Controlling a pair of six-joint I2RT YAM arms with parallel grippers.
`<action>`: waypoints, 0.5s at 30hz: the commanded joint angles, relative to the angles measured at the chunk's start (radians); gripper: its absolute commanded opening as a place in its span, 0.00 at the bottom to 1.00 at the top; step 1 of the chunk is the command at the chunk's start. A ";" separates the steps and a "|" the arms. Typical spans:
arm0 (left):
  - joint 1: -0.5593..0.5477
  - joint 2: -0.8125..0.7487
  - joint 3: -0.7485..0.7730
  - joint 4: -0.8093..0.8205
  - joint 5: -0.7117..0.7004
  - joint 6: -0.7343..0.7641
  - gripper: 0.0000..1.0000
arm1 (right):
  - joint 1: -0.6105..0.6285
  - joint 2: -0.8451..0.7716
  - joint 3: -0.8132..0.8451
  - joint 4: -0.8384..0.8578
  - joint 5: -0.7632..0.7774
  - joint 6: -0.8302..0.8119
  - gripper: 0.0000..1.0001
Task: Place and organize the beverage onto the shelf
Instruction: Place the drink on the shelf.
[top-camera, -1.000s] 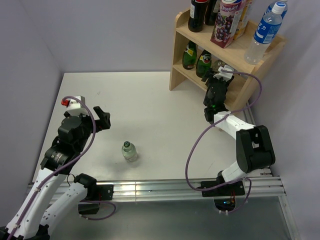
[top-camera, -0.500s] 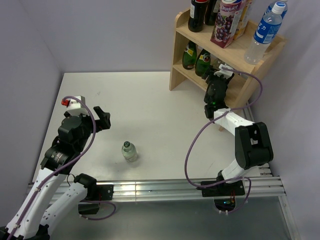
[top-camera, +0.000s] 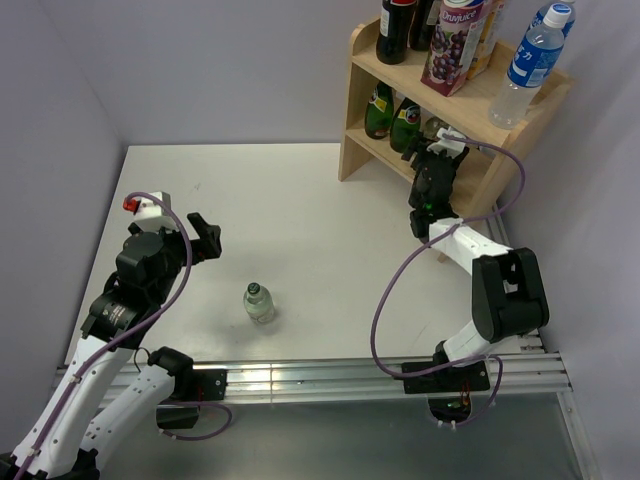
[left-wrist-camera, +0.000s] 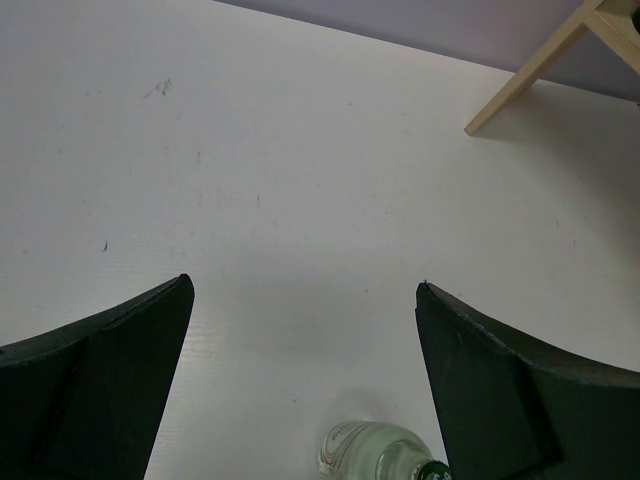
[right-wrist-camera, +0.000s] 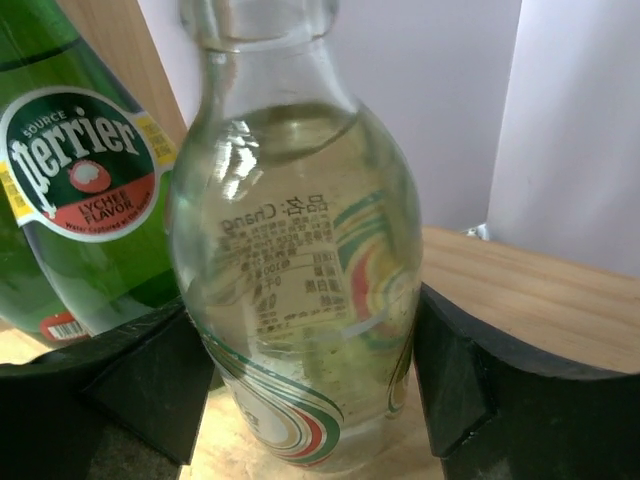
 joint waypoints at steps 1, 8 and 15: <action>0.004 -0.008 -0.001 0.034 0.019 0.006 0.99 | -0.002 0.002 -0.031 -0.157 -0.016 -0.007 0.84; 0.006 -0.005 0.000 0.031 0.014 0.006 1.00 | 0.000 -0.039 -0.045 -0.174 -0.015 0.033 0.95; 0.009 -0.007 -0.001 0.033 0.017 0.008 0.99 | 0.001 -0.118 -0.114 -0.177 -0.055 0.065 1.00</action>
